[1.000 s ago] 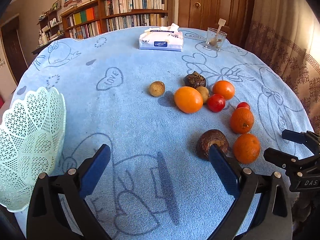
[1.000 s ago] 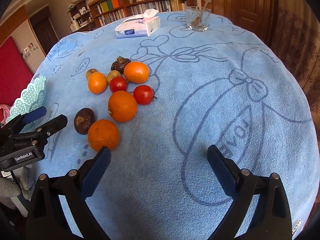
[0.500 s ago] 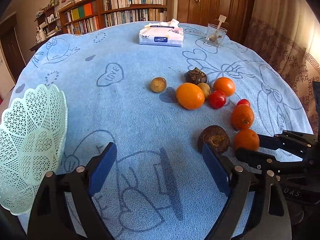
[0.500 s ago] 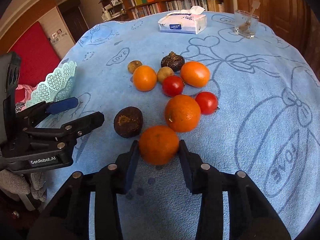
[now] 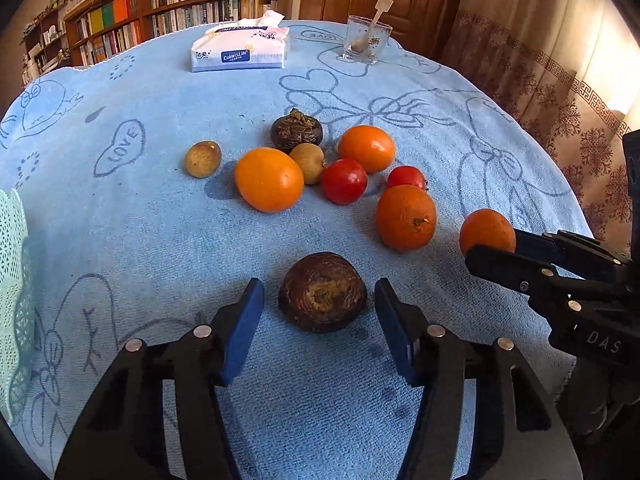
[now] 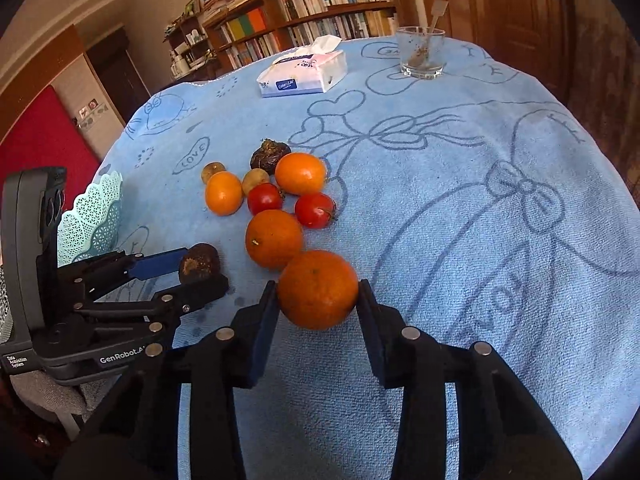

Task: Organize fruits
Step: 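Grasp the brown round fruit with the left tool while the right tool grasps an orange, then carry both fruits over the green basket and open both tools to drop them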

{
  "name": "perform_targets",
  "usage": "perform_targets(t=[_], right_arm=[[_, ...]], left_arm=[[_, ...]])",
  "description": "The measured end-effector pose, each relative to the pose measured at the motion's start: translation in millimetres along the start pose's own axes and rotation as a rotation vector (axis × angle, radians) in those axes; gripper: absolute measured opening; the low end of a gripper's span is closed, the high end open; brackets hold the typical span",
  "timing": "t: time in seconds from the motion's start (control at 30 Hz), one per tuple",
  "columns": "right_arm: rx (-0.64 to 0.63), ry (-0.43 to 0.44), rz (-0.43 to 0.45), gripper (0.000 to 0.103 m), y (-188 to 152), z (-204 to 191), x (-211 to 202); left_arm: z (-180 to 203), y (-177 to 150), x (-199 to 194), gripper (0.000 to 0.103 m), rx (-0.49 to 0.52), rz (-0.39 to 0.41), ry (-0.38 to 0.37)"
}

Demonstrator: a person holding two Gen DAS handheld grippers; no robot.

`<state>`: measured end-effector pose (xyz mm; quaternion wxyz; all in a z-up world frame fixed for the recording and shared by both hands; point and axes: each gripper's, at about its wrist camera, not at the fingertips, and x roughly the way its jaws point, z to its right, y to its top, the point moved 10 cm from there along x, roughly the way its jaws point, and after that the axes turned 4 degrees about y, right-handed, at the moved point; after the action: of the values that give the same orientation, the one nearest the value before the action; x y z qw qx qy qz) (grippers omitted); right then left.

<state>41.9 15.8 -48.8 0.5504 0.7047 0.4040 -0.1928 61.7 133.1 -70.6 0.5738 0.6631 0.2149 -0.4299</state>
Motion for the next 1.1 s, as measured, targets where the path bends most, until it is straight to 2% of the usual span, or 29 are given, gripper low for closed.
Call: perform_targets(t=[0.03, 0.1, 0.27, 0.37, 0.53, 0.8, 1.1], right_arm=[[0.0, -0.002, 0.002, 0.04, -0.1, -0.2, -0.4], [0.0, -0.002, 0.004, 0.04, 0.4, -1.7, -1.0], [-0.007, -0.007, 0.03, 0.04, 8.5, -9.6, -6.2], [-0.02, -0.012, 0.046, 0.04, 15.2, -16.8, -9.7], [-0.061, -0.012, 0.064, 0.04, 25.7, -36.6, -13.3], [-0.135, 0.042, 0.051, 0.04, 38.4, -90.1, -0.1], [-0.229, 0.128, 0.012, 0.04, 45.8, -165.4, 24.2]], left_arm=[[0.4, 1.2, 0.1, 0.056, 0.001, 0.005, 0.001], [-0.1, 2.5, -0.5, 0.044, -0.005, 0.013, -0.002], [-1.9, 0.8, -6.3, 0.044, -0.024, 0.024, -0.032], [-9.8, 3.7, -17.4, 0.044, -0.037, 0.063, -0.014], [-42.8, 12.4, -45.8, 0.044, -0.085, 0.146, 0.068], [-126.5, 14.0, -101.9, 0.044, -0.204, 0.271, 0.25], [-213.1, -12.0, -137.6, 0.044, -0.336, 0.301, 0.398]])
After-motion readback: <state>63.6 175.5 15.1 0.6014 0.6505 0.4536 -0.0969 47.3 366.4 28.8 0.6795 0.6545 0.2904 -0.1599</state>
